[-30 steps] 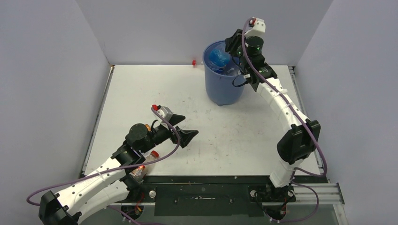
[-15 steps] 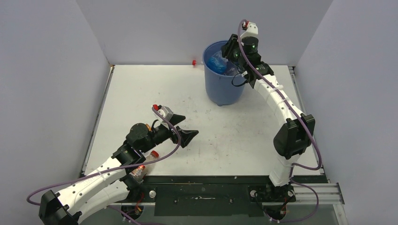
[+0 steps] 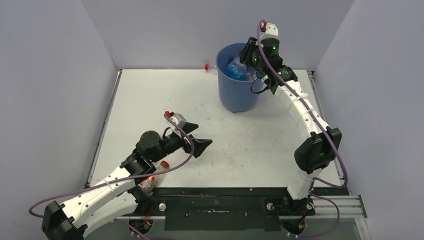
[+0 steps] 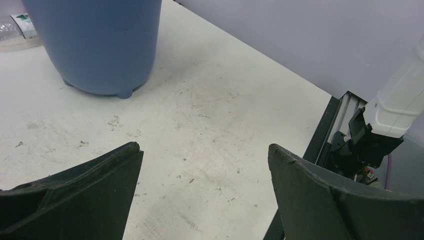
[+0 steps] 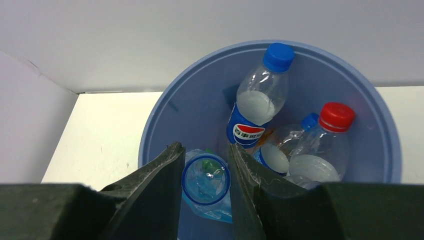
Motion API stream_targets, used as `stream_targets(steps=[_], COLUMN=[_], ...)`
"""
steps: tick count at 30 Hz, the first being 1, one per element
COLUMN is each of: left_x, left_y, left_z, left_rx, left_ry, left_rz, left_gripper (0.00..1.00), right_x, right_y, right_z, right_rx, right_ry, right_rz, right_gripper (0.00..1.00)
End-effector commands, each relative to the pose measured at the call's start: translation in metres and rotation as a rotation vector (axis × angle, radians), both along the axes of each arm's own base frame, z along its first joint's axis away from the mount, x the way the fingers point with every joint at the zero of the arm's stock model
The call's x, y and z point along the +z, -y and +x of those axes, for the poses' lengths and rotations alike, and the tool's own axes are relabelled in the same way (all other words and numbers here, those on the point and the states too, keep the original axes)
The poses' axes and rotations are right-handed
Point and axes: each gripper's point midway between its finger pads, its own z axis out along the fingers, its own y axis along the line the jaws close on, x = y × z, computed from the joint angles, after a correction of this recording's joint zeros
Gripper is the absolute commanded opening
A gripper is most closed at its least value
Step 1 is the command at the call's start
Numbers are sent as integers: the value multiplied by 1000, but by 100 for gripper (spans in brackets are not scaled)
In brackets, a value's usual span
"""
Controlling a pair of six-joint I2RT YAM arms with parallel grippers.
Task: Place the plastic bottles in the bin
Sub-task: Place the plastic bottle in the trash bin.
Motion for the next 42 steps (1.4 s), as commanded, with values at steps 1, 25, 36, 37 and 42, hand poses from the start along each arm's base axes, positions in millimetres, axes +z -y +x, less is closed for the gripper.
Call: stream_targets(steps=[1,25,36,37,42], left_x=[28,20,20,20,22], left_y=[3,9,10,10,8], left_z=[-4,-5,-5,-6,-6], left_rx=[-18,-40,-44,-43,-41], left_ry=[54,34,36,35,42], left_rz=[-37,-11,-8,-7,-14], left_gripper=[96,96,96,96,96], right_x=[54,-107,37,50,92], right_y=[13,1,40,45,78], right_z=[-17,-2,-18,-21,-33], right_rx=[2,92,-47,-70,-197], right_ry=[63,-268,53,83,193], right_rz=[25,-140,40,49,76], right_gripper=[5,5,5,5,5])
